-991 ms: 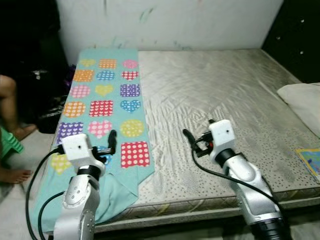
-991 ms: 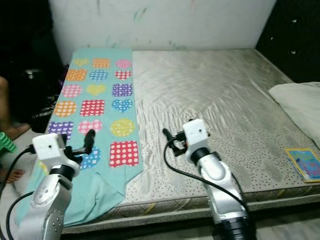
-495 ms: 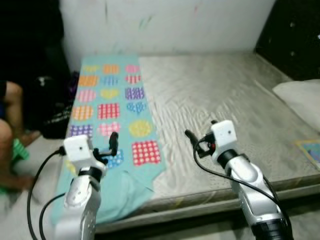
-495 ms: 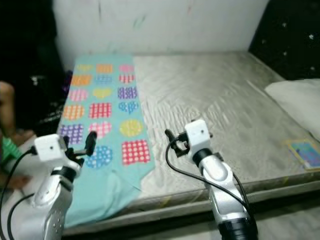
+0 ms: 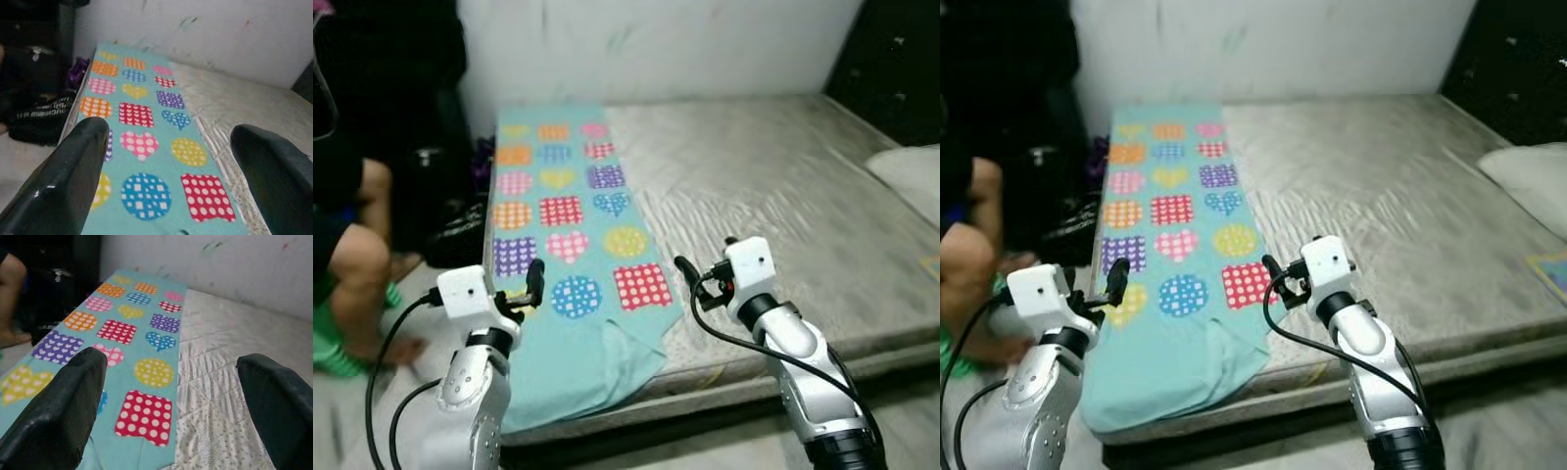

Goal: Clean up the room

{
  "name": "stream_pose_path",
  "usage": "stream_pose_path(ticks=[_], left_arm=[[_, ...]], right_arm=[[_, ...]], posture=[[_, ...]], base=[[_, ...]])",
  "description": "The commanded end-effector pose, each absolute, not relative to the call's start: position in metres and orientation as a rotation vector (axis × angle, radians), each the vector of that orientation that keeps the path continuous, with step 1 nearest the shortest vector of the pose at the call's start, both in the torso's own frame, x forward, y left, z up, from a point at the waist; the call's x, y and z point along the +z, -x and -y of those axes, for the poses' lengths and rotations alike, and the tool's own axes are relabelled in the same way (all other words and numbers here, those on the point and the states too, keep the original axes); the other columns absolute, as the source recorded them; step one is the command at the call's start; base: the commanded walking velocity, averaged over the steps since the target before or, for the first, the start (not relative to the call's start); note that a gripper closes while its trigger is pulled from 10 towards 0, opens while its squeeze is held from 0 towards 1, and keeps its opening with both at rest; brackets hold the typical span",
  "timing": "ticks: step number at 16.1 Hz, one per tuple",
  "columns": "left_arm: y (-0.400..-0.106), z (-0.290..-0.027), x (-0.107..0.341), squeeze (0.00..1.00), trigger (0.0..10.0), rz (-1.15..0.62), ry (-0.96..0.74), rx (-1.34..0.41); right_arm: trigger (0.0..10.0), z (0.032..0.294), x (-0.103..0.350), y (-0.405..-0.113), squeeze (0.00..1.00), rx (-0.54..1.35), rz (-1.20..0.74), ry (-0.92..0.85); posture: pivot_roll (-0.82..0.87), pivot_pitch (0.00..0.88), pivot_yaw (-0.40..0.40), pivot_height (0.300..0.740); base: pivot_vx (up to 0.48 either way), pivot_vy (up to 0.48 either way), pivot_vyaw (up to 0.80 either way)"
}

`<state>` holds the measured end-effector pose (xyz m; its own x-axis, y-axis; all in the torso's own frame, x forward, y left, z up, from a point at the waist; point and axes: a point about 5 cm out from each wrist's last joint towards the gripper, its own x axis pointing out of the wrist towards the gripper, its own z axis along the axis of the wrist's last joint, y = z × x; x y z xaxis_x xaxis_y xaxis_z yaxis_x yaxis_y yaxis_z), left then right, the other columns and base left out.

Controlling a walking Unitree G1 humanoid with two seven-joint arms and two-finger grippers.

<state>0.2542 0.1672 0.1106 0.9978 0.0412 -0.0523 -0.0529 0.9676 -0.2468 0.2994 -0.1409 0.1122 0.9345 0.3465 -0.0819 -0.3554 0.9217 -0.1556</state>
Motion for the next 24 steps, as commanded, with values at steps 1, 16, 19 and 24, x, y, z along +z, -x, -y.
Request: stream_pose_path(ticks=[1,16,19,24], left_arm=[[-0.254,-0.173,0.112,0.00,10.0,-0.046,0.238,0.063],[-0.255,-0.181,0.112,0.00,10.0,-0.054,0.221,0.127],[-0.255,-0.181,0.111,0.00,10.0,-0.058,0.218,0.130],[-0.256,-0.180,0.111,0.00,10.0,-0.057,0.218,0.125]], right_arm=[[10.0,0.134,0.120,-0.302,0.00,0.379,-0.019,0.163],[10.0,0.128,0.122,-0.303,0.00,0.369,-0.007,0.173],[10.0,0.128,0.121,-0.303,0.00,0.371,-0.008,0.174],[10.0,0.128,0.121,-0.303,0.00,0.373,-0.009,0.177]], posture=[[-0.12,0.024,-0.039,0.740],[-0.12,0.056,-0.034,0.740],[-0.12,0.051,-0.034,0.740],[-0.12,0.047,-0.033,0.740]], base=[[0.000,0.480,0.00],[0.000,-0.076,-0.16],[0.000,-0.386,0.00],[0.000,-0.377,0.00]])
